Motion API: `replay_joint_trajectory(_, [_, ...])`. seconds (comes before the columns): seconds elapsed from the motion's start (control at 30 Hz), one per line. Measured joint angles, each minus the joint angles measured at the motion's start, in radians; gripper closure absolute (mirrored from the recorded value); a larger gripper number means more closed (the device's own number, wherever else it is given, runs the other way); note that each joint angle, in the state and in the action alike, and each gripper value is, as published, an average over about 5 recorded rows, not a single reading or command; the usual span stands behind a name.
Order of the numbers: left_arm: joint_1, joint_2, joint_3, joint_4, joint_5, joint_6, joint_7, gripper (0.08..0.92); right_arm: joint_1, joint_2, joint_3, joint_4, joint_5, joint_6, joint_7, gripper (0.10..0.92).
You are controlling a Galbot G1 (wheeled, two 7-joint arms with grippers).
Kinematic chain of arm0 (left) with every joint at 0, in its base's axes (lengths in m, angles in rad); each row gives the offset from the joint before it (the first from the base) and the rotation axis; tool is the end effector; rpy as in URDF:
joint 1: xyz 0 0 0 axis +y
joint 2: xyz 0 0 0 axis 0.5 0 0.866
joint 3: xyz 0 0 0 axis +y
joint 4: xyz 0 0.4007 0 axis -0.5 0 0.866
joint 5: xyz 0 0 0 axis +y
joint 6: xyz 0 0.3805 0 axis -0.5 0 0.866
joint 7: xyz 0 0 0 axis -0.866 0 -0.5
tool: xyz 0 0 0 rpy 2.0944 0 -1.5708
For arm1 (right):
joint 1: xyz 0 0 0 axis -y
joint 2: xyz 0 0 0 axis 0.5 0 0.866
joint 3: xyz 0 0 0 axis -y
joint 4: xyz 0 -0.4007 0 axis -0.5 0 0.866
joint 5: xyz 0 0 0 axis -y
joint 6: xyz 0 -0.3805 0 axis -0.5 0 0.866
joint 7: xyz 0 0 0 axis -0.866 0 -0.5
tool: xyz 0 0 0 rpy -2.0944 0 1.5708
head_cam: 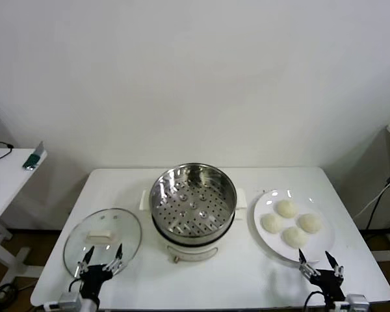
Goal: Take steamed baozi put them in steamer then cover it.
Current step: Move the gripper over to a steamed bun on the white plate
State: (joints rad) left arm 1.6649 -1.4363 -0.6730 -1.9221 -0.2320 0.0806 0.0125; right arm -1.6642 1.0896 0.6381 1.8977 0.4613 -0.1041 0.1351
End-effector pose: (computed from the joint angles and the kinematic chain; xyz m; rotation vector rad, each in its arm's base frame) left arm 0.1373 0.0889 -0.4167 0.1203 -2.8128 0.0680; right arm 0.1602 -0.1654 -0.3930 -0.1092 -2.7628 0.0710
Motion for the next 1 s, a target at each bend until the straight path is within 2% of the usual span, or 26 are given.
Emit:
replay_joint_trajectory(0.23, [0.007,0.011,0.0,-0.011,-0.01,-0.003,0.0,0.177,0.181,-0.083,-0.021,-0.03,-0.023,-0.119,-0.029,0.203])
replay_joint_trajectory(0.47, [0.014,0.02,0.003,-0.028,-0.02,-0.009,0.0,0.177,0.525,-0.255,-0.213,-0.154,-0.054,-0.244,-0.134,0.203])
replay_joint_trajectory(0.7, [0.017,0.024,0.004,-0.042,-0.024,-0.01,0.001,0.177,0.974,-0.418,-0.615,-0.329,-0.138,-0.242,-0.419,0.203])
replay_joint_trajectory(1.0, [0.016,0.02,-0.004,-0.045,-0.027,-0.013,0.002,0.177,1.559,-0.479,-1.213,-0.569,-0.271,-0.06,-0.864,0.203])
